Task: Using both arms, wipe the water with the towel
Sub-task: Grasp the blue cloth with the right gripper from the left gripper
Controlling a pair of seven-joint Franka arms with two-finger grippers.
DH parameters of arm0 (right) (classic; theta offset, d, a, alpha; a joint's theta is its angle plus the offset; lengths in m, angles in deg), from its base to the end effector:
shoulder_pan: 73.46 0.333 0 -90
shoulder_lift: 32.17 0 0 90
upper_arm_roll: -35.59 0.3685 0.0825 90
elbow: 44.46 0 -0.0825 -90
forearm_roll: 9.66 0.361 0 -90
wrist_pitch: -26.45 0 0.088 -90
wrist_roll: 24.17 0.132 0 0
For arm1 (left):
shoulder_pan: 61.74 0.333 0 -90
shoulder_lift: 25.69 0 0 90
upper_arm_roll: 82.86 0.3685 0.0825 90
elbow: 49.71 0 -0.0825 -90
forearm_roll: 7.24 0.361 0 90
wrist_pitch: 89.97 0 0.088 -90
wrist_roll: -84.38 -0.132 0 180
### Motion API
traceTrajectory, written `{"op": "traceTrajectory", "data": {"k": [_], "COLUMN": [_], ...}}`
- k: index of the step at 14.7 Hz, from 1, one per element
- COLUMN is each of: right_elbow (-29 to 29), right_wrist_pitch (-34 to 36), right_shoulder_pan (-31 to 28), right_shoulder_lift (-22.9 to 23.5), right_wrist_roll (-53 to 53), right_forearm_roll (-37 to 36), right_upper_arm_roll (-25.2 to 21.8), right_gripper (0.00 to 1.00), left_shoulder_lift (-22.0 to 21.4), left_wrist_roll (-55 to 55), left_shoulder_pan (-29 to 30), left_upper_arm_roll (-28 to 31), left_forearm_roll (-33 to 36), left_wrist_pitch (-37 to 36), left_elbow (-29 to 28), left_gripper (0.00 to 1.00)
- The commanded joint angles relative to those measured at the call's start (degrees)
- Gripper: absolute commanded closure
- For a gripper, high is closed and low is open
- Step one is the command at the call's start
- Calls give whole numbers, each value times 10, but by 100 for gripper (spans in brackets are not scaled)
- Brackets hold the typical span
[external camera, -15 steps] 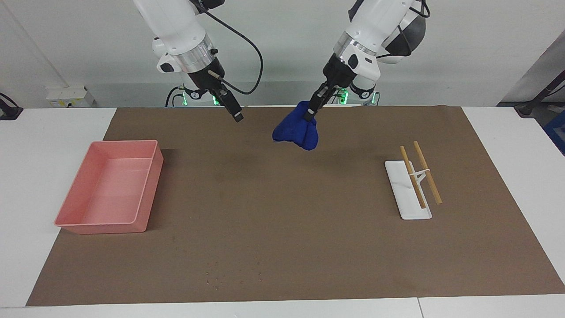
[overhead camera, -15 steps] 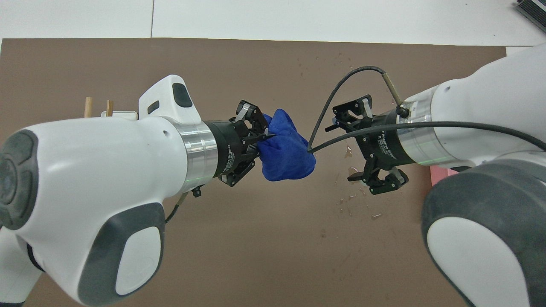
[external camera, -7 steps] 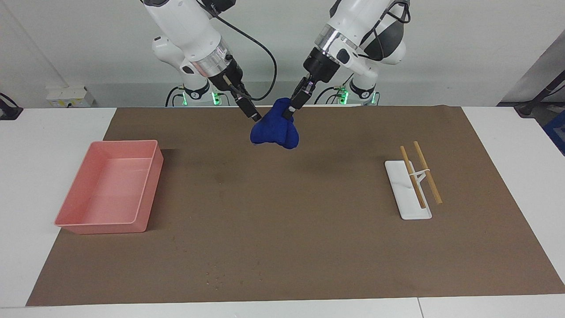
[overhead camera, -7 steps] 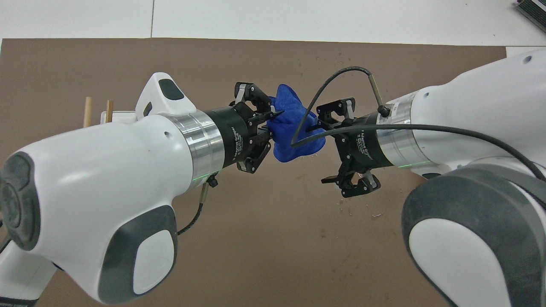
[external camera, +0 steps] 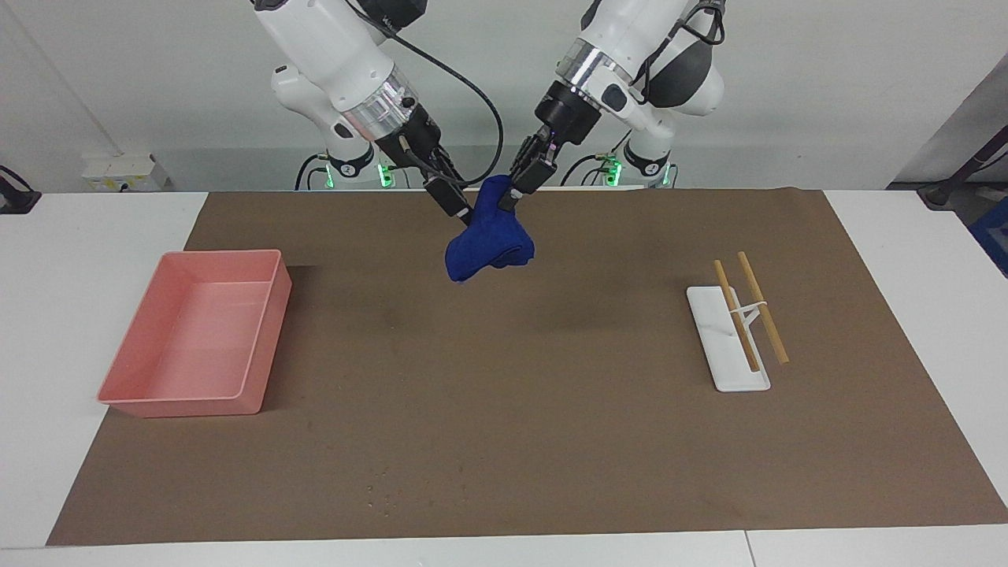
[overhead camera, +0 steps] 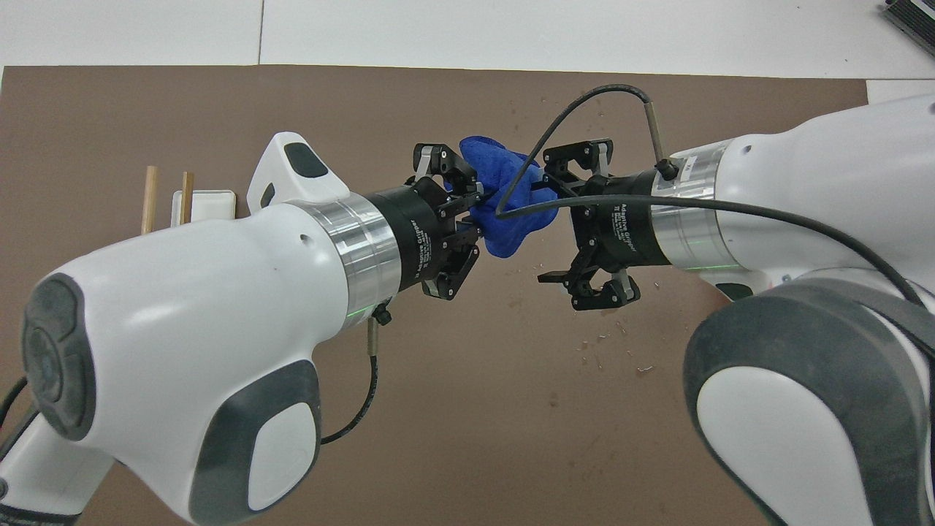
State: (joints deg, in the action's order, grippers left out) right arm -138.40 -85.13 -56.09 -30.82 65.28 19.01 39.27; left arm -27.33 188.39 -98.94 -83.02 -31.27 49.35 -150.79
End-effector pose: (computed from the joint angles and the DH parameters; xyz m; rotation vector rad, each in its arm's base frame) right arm 0.5266 0.2486 0.6574 -2.0707 1.5969 0.3273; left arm 0.4673 -0.3667 0.6827 1.8231 1.5115 -0.1557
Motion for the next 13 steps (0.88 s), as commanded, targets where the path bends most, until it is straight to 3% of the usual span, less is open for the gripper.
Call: {"op": "traceTrajectory", "data": {"k": [1,6,11,13], "right_elbow": [8,32,-1,-3], "right_wrist_pitch": [-27,-27,-28,-56], "right_shoulder_pan": [-3,-12,-1,0], "right_shoulder_lift": [4,12,2,3], "right_wrist_roll": [6,-1,2,0], "right_forearm_roll": [15,4,1,1], "right_upper_arm_roll": [0,-2,0,0], "right_gripper": [3,3,4,9], "left_shoulder_lift": [-3,-3,-3,-3], "left_wrist_roll": [4,2,5,5], "left_shoulder_pan": [-16,-16,-16,-16], "left_upper_arm_roll": [8,8,8,8], "left_forearm_roll": [-11,-11,-11,-11], "left_wrist_pitch": [10,10,12,14], "left_elbow": [-6,-7,-7,-7], "left_gripper": [100,100,100,100]}}
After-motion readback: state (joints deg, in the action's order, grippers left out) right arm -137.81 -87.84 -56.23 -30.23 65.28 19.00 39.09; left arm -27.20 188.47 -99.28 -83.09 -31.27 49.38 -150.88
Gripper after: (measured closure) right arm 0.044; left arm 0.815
